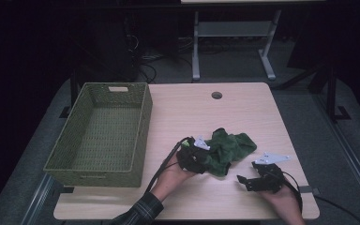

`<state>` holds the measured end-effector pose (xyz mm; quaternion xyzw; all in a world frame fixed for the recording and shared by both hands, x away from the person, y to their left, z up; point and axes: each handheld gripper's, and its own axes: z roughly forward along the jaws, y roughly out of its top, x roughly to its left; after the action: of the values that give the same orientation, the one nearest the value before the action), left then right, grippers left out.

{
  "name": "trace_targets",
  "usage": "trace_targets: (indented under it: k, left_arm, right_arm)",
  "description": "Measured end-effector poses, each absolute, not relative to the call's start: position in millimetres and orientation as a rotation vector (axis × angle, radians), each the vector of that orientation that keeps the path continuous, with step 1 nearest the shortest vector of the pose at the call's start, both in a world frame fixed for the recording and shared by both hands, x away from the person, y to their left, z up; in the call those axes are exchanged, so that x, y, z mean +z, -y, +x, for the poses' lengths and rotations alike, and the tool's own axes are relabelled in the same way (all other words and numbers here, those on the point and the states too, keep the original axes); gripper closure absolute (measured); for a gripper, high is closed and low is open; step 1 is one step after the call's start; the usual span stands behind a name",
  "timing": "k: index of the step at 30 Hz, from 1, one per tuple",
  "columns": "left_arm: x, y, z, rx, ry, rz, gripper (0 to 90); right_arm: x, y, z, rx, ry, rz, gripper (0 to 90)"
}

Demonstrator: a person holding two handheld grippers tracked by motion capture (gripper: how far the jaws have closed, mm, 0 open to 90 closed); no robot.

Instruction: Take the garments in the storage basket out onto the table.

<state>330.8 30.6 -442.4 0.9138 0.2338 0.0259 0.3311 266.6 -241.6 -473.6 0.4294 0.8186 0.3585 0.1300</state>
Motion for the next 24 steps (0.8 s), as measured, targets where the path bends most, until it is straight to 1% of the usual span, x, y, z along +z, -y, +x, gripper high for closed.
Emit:
trace_targets:
  k: [1, 3, 5, 7, 9, 14, 17, 23, 24]
  left_arm:
    - [-444, -31, 331, 0.068, -0.623, 2.379, 59.1]
    - [-446, -33, 333, 0.074, -0.623, 2.383, 60.8]
    - [-449, -34, 333, 0.083, -0.630, 2.374, 66.8]
    - [-450, -35, 335, 0.058, -0.633, 2.376, 73.4]
    - [-452, -35, 335, 0.027, -0.648, 2.364, 82.7]
    - [-452, -35, 336, 0.001, -0.643, 2.365, 85.2]
    - [-449, -37, 335, -0.018, -0.653, 2.349, 85.7]
    - [-439, -41, 331, -0.037, -0.660, 2.300, 85.8]
    - [-437, -42, 331, -0.037, -0.648, 2.308, 85.8]
  right_arm:
    - [-472, 238, 265, 1.064, -2.394, 1.220, 21.4]
    - [-471, 235, 264, 1.079, -2.395, 1.215, 22.6]
    - [-470, 230, 263, 1.107, -2.411, 1.190, 24.2]
    - [-469, 223, 262, 1.126, -2.427, 1.176, 25.7]
    - [-469, 215, 263, 1.145, -2.443, 1.164, 25.9]
    - [-470, 206, 267, 1.160, -2.453, 1.146, 26.4]
    - [-471, 201, 270, 1.165, -2.453, 1.131, 28.5]
    - [-472, 197, 276, 1.183, -2.454, 1.127, 35.9]
    - [-473, 197, 277, 1.185, -2.452, 1.129, 38.9]
